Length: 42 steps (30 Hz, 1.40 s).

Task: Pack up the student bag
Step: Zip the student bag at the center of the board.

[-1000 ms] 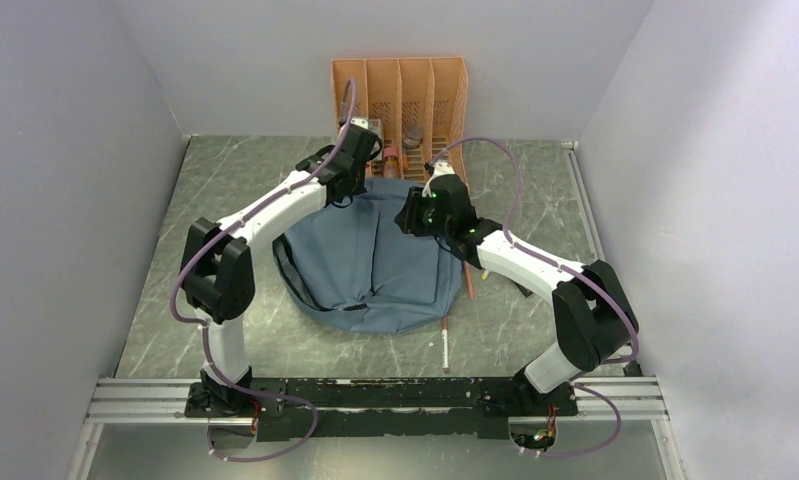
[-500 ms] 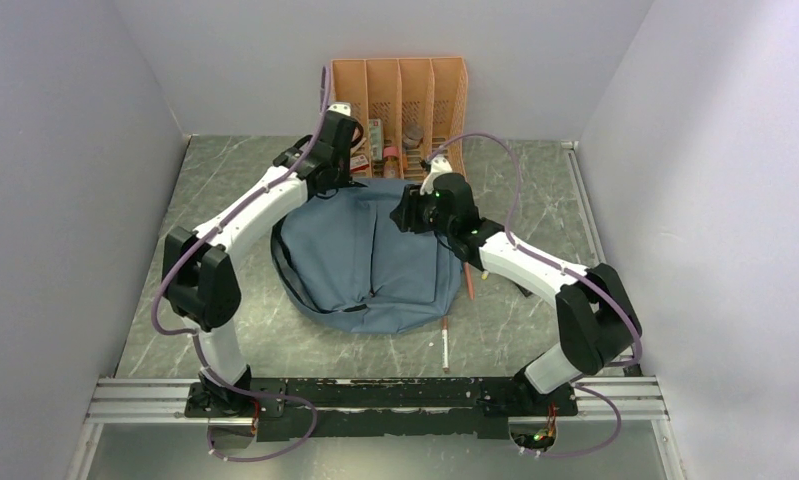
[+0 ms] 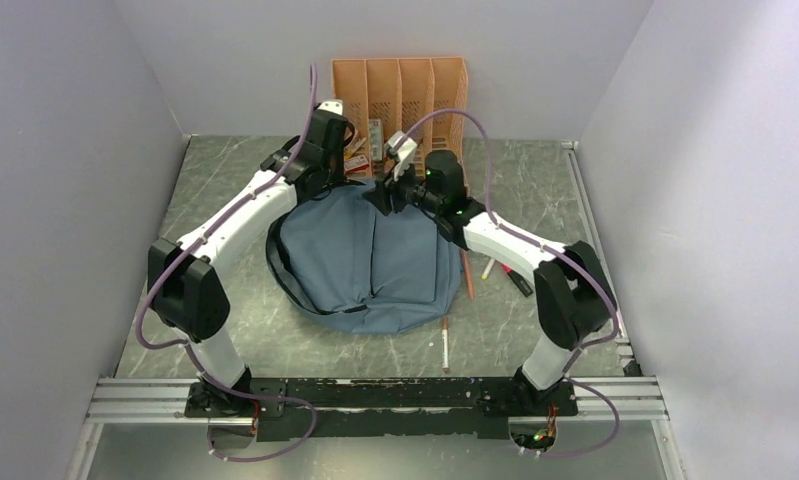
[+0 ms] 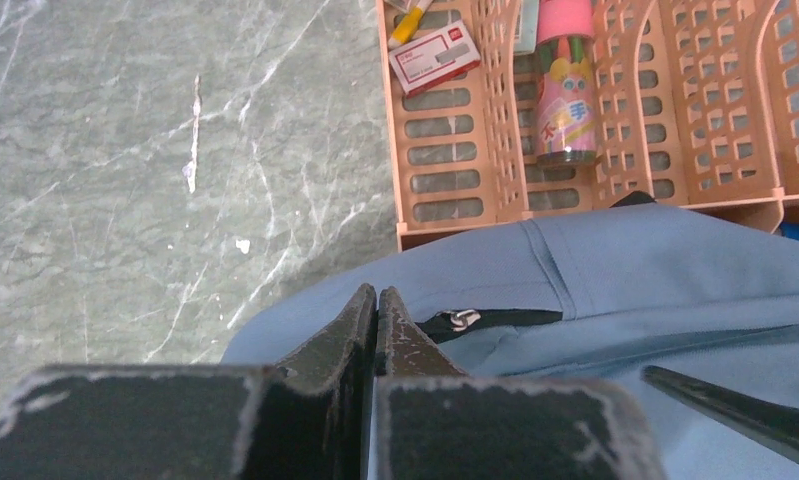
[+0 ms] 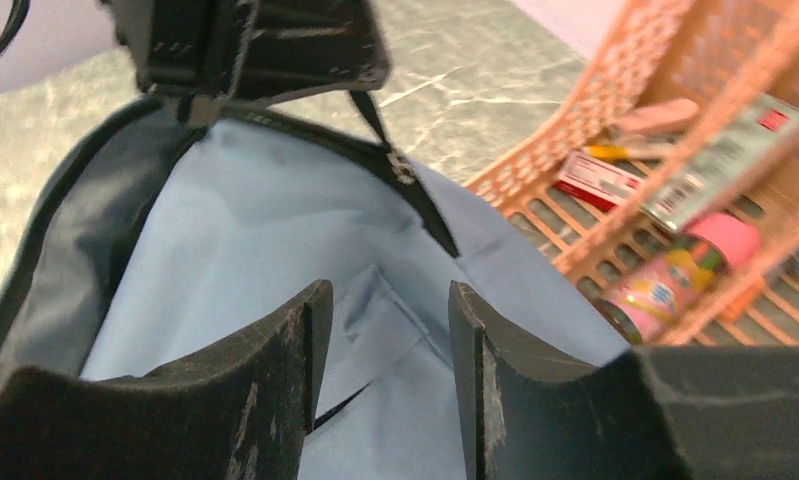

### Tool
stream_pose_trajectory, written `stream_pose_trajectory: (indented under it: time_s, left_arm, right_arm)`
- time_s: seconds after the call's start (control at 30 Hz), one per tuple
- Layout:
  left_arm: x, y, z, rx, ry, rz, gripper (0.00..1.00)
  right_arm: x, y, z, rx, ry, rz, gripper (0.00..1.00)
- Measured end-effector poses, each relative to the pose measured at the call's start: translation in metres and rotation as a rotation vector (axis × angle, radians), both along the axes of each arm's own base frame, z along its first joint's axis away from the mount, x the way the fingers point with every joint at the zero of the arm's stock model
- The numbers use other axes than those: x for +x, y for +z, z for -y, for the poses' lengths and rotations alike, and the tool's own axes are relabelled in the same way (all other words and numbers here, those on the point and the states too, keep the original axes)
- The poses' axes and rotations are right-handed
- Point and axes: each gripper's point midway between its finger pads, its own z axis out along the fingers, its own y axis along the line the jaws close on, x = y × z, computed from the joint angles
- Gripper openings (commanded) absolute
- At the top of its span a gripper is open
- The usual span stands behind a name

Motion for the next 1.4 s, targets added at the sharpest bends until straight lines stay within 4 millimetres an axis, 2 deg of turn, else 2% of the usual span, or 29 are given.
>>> stream_pose_trajectory:
  time_s: [0.17, 0.43, 0.63, 0.83, 1.07, 1.13, 1.17, 1.2, 1.4]
  left_arm:
    - [-0.003, -0.005, -0.005, -0.001, 0.008, -0.011, 0.05]
    - [-0.005, 0.0, -0.007, -0.012, 0.009, -0.005, 0.05]
    - [-0.006, 0.0, -0.007, -0.011, 0.012, -0.003, 0.05]
    - [-0.006, 0.001, -0.014, 0.008, 0.035, -0.002, 0.05]
    - [-0.013, 0.007, -0.026, 0.024, 0.069, 0.0, 0.05]
    - [-0.017, 0.009, -0.029, 0.023, 0.077, -0.001, 0.05]
    - [-0.018, 0.008, -0.03, 0.022, 0.081, -0.002, 0.05]
    - [-0.021, 0.007, -0.032, 0.022, 0.086, -0.005, 0.05]
    - [-0.05, 0.003, -0.057, 0.036, 0.148, -0.021, 0.05]
  right_arm:
    - [-0.007, -0.02, -0.023, -0.077, 0.215, 0.088, 0.56]
    - [0.004, -0.022, -0.049, -0.106, 0.394, 0.231, 0.58]
    - [0.02, -0.026, -0.059, -0.13, 0.452, 0.281, 0.54]
    - [0.026, -0.038, -0.058, -0.158, 0.495, 0.269, 0.5]
    - [0.031, -0.043, -0.058, -0.167, 0.5, 0.254, 0.32]
    - [0.033, -0.044, -0.06, -0.162, 0.496, 0.249, 0.17]
    - [0.033, -0.043, -0.06, -0.161, 0.493, 0.248, 0.06]
    - [0.034, -0.044, -0.06, -0.159, 0.488, 0.238, 0.0]
    - [0.042, -0.047, -0.056, -0.135, 0.42, 0.195, 0.0]
